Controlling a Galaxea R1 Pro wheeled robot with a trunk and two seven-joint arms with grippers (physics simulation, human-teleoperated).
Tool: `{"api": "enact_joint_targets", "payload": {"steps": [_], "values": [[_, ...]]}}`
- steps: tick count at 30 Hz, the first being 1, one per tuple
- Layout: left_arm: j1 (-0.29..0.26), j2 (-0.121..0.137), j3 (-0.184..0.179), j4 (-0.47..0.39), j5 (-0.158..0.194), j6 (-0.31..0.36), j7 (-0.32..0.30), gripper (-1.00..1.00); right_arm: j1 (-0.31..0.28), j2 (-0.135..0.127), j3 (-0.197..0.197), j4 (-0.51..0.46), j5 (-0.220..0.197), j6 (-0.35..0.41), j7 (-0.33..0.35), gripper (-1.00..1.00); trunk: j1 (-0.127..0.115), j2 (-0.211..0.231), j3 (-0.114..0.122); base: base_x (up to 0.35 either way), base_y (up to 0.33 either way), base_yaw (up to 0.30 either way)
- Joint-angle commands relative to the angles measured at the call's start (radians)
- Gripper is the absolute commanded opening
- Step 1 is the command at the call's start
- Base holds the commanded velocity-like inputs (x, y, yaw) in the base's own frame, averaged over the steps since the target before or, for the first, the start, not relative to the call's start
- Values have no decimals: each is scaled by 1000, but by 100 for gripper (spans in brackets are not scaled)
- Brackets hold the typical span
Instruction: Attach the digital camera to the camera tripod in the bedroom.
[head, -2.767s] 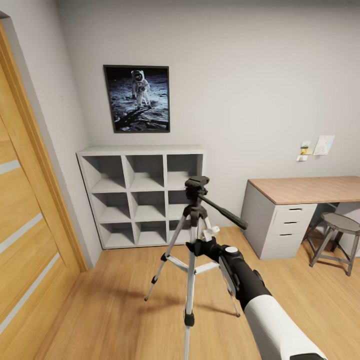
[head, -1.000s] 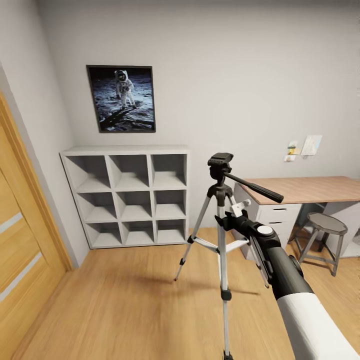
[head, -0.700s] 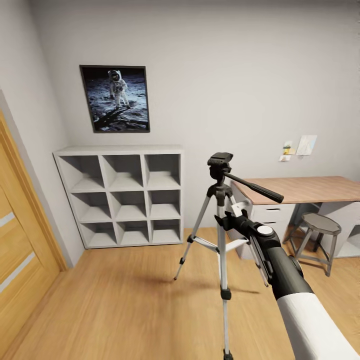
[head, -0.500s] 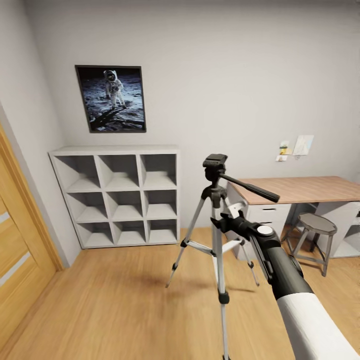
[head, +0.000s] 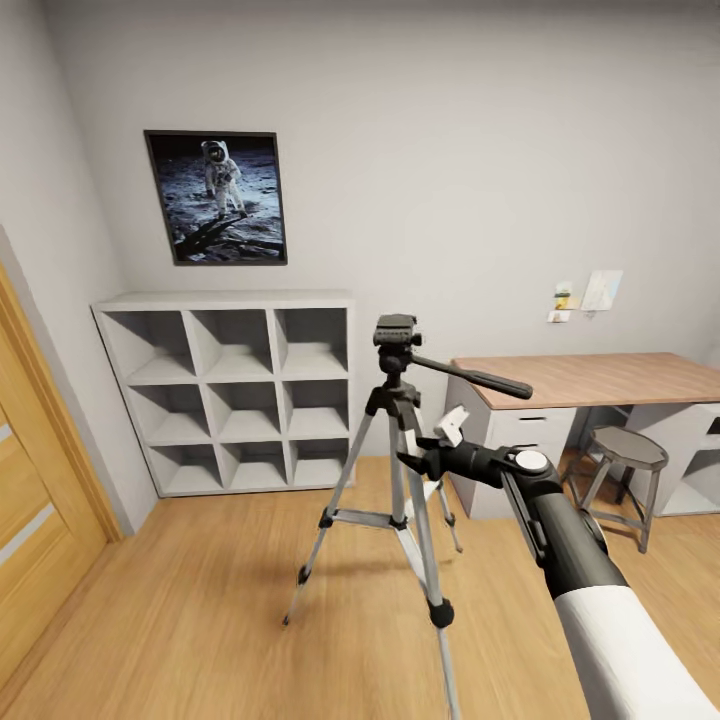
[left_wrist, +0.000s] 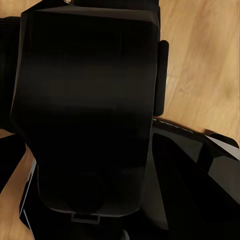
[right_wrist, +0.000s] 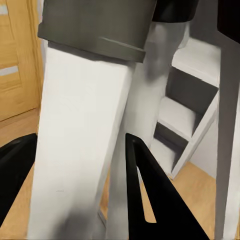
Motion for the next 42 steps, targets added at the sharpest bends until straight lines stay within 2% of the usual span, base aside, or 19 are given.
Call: {"api": "enact_joint_targets", "payload": {"steps": [1, 16, 18, 19, 22, 27, 41, 42], "values": [[-1, 0, 0, 0, 4, 2, -4, -100, -1, 0, 0, 1, -12, 1, 10, -100, 0, -2, -2, 0, -1, 0], [-1, 1, 0, 0, 4, 2, -4, -100, -1, 10, 3, 23, -19, -14, 5, -100, 0, -2, -2, 0, 0, 0], [-1, 2, 1, 0, 5, 2, -4, -100, -1, 14, 5, 68, -19, -21, 5, -100, 0, -2, -2, 0, 0, 0], [-1, 2, 1, 0, 5, 2, -4, -100, -1, 18, 6, 178, -17, -70, 10, -100, 0, -2, -2, 0, 0, 0], [-1, 2, 1, 0, 6, 2, -3, -100, -1, 18, 6, 235, -16, -148, 16, -100, 0, -2, -2, 0, 0, 0], [-1, 2, 1, 0, 6, 2, -4, -100, -1, 18, 6, 249, -16, -177, 18, -100, 0, -2, -2, 0, 0, 0], [-1, 2, 0, 0, 6, 2, -4, -100, -1, 16, 9, 257, -12, -183, 18, -100, 0, -2, -2, 0, 0, 0], [-1, 2, 1, 0, 6, 2, -4, -100, -1, 16, 9, 258, -11, -183, 18, 100, 0, -2, -2, 0, 0, 0]]}}
